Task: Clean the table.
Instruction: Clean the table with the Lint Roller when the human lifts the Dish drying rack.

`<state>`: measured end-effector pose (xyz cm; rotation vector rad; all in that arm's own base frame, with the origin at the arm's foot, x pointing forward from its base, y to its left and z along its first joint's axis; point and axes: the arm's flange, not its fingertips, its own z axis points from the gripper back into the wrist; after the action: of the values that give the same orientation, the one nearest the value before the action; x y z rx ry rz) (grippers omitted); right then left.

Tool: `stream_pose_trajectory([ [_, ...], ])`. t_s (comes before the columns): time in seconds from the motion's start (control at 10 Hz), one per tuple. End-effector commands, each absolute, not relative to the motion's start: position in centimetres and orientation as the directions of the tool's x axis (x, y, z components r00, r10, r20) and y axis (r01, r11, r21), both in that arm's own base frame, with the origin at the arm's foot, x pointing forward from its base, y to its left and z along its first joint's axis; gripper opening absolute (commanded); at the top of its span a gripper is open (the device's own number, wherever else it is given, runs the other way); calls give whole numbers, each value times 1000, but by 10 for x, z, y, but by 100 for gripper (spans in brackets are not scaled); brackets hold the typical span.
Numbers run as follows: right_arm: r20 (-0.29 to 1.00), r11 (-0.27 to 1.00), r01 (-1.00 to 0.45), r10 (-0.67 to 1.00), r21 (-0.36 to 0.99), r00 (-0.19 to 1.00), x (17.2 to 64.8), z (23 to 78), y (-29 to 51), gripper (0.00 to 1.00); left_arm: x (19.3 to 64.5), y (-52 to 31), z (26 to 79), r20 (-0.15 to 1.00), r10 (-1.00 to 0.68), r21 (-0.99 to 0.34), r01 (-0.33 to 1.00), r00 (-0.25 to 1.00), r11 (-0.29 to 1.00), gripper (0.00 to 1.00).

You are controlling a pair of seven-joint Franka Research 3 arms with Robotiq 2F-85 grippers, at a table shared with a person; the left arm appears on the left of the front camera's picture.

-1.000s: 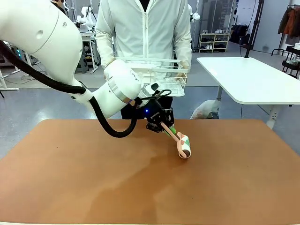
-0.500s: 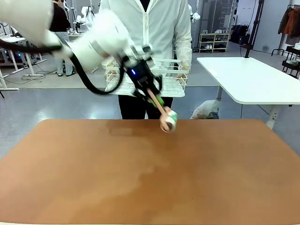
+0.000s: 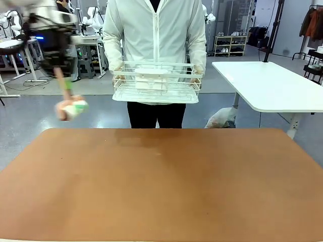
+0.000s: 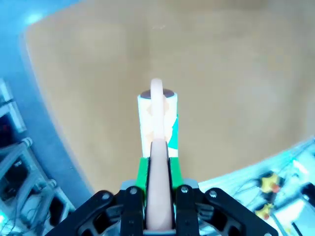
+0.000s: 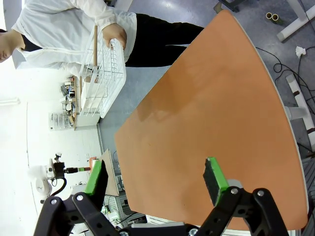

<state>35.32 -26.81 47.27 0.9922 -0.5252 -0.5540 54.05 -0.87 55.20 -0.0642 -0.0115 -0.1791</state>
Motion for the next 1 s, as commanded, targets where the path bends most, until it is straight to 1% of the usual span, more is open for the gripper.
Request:
stream_pose_trajectory([
  [0.0,176,435,167,-643,885,745,353,474,-269,100,502,10,529,74,-118,61,114,990,992,21],
  [0.1,176,435,167,-643,885,745,353,474,-269,100,497,16,517,105,-136,41,132,985,990,21],
  [0.2,176,435,167,-643,885,745,353,474,-269,100,497,15,504,184,-93,21,90,979,996,21],
  [0.3,176,435,167,-643,885,745,353,474,-269,100,509,39,538,56,-132,39,130,990,991,21],
  [0.9,176,435,167,-643,885,745,353,474,-269,100,509,39,538,56,-132,39,130,990,991,21],
])
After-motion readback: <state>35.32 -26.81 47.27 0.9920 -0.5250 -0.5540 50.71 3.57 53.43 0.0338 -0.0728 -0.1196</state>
